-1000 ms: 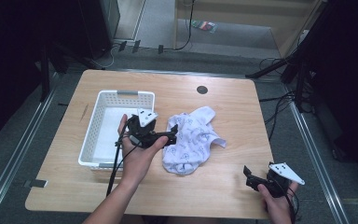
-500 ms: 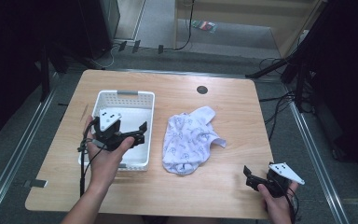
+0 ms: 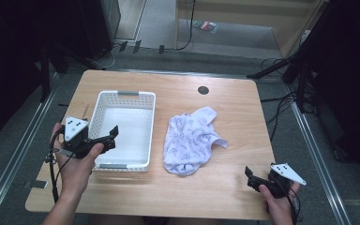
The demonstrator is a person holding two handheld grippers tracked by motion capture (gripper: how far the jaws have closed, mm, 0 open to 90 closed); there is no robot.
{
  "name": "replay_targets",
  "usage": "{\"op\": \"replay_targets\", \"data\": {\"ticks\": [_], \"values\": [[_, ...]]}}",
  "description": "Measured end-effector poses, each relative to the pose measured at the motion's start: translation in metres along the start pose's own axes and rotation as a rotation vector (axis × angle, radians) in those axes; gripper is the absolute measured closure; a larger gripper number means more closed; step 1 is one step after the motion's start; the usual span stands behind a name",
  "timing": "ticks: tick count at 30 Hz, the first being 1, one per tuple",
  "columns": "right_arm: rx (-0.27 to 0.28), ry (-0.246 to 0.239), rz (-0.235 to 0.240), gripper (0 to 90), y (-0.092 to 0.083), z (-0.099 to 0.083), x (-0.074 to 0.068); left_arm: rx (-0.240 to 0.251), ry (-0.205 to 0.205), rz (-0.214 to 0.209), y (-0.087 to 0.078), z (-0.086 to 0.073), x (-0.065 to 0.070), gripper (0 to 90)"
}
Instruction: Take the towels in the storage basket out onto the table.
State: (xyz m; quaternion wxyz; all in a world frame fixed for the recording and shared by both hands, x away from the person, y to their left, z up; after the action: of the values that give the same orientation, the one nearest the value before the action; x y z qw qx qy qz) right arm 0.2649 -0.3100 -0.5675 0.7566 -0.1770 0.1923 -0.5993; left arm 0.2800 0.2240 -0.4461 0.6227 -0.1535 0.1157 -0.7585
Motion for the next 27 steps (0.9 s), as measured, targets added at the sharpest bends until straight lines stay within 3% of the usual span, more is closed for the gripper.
{"op": "replay_targets", "data": {"ticks": [8, 22, 27], "values": [[-0.001, 0.003, -0.003, 0.0, 0.000, 0.000, 0.000, 0.024, -0.012, 0.033, -0.013, -0.015, -0.031, 0.0], [0.000, 0.004, -0.007, 0.0, 0.000, 0.000, 0.000, 0.046, -0.024, 0.064, -0.028, -0.035, -0.067, 0.0], [-0.002, 0.005, -0.008, 0.0, 0.000, 0.000, 0.000, 0.060, -0.042, 0.098, -0.029, -0.043, -0.082, 0.0]]}}
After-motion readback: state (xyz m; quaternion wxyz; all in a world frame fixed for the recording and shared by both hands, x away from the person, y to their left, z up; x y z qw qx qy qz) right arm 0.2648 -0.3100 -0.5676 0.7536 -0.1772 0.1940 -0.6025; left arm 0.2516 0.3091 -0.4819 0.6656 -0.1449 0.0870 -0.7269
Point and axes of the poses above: each handheld gripper's, and its own axes: y roughly forward along the jaws, z roughly out of its top, x roughly to its right, the point moved 4 cm from there along y, roughly forward along the jaws, and after that the axes turned 1 degree about x, right-handed, at the moved point
